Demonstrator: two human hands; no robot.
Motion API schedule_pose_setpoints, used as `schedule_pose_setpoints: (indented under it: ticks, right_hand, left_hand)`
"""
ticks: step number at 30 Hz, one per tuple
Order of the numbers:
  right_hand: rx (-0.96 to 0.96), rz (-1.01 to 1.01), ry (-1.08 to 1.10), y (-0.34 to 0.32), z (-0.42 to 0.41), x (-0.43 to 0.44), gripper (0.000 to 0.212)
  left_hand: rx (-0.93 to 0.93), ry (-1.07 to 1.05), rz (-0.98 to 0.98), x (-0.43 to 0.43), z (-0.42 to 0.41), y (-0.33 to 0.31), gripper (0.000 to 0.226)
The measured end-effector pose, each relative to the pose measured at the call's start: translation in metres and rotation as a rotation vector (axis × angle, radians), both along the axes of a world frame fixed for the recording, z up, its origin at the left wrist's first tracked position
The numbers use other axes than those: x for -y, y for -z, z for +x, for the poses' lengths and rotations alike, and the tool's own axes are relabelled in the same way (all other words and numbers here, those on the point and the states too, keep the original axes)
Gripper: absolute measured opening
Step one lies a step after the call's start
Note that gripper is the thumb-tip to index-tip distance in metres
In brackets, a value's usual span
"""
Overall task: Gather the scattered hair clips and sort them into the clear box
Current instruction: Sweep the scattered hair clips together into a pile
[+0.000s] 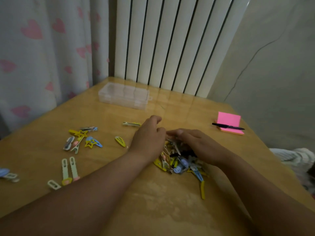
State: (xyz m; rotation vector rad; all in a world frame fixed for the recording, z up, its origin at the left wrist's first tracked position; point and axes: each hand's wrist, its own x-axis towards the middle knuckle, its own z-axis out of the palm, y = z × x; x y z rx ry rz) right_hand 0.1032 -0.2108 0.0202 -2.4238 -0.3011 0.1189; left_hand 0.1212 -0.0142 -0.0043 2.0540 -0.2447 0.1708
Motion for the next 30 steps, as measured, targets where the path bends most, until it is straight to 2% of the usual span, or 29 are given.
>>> schedule_pose_setpoints:
  ticks: [3,5,7,10,14,18,21,24,27,30]
  right_hand:
    - [0.084,-0.026,0.156,0.003,-0.012,0.009,0.049]
    - [0.052,-0.086,0.131,0.009,-0.021,0.005,0.047]
    - [0.039,-0.051,0.093,0.013,-0.030,0.001,0.042]
    - [0.081,0.070,0.185,0.013,-0.034,0.001,0.044]
    - [0.096,-0.023,0.176,0.021,-0.046,-0.015,0.045]
    - [0.156,0.122,0.183,0.023,-0.048,-0.026,0.043]
    - [0.140,0.013,0.191,0.020,-0.050,-0.033,0.043]
    - [0.120,-0.002,0.133,0.021,-0.052,-0.045,0.043]
    - [0.117,0.065,0.177,0.021,-0.044,-0.042,0.044]
    - [0.144,0.113,0.254,0.019,-0.040,-0.036,0.045]
  left_hand:
    - [-0.059,0.162,0.180,0.003,-0.005,0.000,0.052]
    - [-0.061,0.256,0.209,0.005,-0.008,0.001,0.048]
    - [-0.054,0.308,0.147,0.005,-0.010,0.001,0.044]
    - [-0.080,0.292,0.003,0.002,-0.010,0.000,0.040]
    - [-0.096,0.299,-0.020,0.001,-0.007,0.002,0.041]
    - [-0.099,0.321,-0.094,0.002,-0.013,0.003,0.051]
    - [-0.098,0.287,-0.194,0.001,-0.019,0.004,0.042]
    - [-0.132,0.207,-0.274,-0.006,-0.018,-0.002,0.035]
    - [-0.047,0.030,-0.152,-0.024,-0.008,-0.012,0.027]
    - [0.068,-0.174,0.186,-0.048,0.001,-0.009,0.023]
